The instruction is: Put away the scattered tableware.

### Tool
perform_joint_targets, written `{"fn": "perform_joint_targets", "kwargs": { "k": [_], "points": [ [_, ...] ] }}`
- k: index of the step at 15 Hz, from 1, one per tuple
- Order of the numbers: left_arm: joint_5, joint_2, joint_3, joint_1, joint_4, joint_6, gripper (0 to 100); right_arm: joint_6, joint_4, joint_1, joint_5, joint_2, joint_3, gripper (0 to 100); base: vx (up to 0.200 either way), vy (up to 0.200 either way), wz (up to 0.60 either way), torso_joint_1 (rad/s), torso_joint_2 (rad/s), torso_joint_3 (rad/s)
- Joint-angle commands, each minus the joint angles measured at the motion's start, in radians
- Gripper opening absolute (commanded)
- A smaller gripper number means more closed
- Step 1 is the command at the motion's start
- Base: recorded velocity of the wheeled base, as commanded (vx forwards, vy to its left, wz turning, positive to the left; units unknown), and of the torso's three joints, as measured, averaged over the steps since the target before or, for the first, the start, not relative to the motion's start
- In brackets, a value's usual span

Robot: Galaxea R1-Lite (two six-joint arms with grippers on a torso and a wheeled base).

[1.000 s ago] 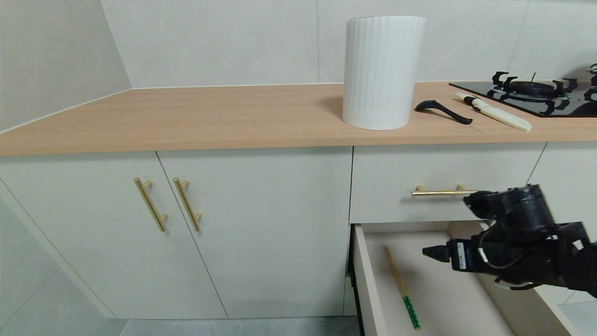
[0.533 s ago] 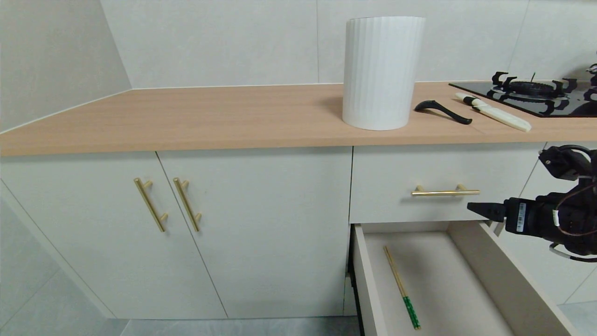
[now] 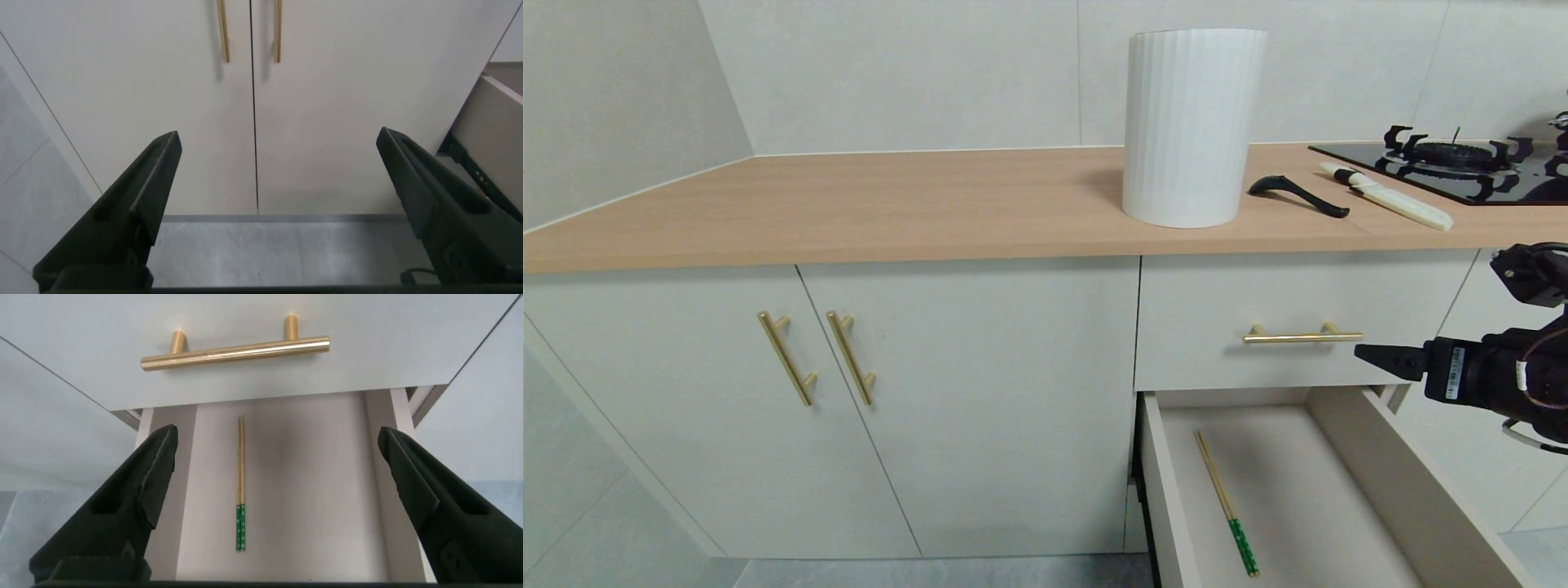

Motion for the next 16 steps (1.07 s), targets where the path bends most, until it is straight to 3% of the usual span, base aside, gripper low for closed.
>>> {"fn": "perform_joint_targets", "kwargs": {
  "k": [1, 7, 16],
  "points": [
    [0.000, 0.000, 0.000, 0.000, 0.000, 0.000, 100, -0.008, 0.000, 0.002, 0.000, -0.002, 0.002, 100, 0.000, 0.000, 0.00, 0.000, 0.00, 0.000],
    [0.000, 0.000, 0.000, 0.000, 0.000, 0.000, 100, -0.019, 0.000, 0.005, 0.000, 0.000, 0.005, 100, 0.000, 0.000, 0.00, 0.043, -0.14, -0.163],
    [0.000, 0.000, 0.000, 0.000, 0.000, 0.000, 100, -0.019, 0.000, 0.010, 0.000, 0.000, 0.011, 100, 0.000, 0.000, 0.00, 0.148, -0.50, -0.302]
  ]
}}
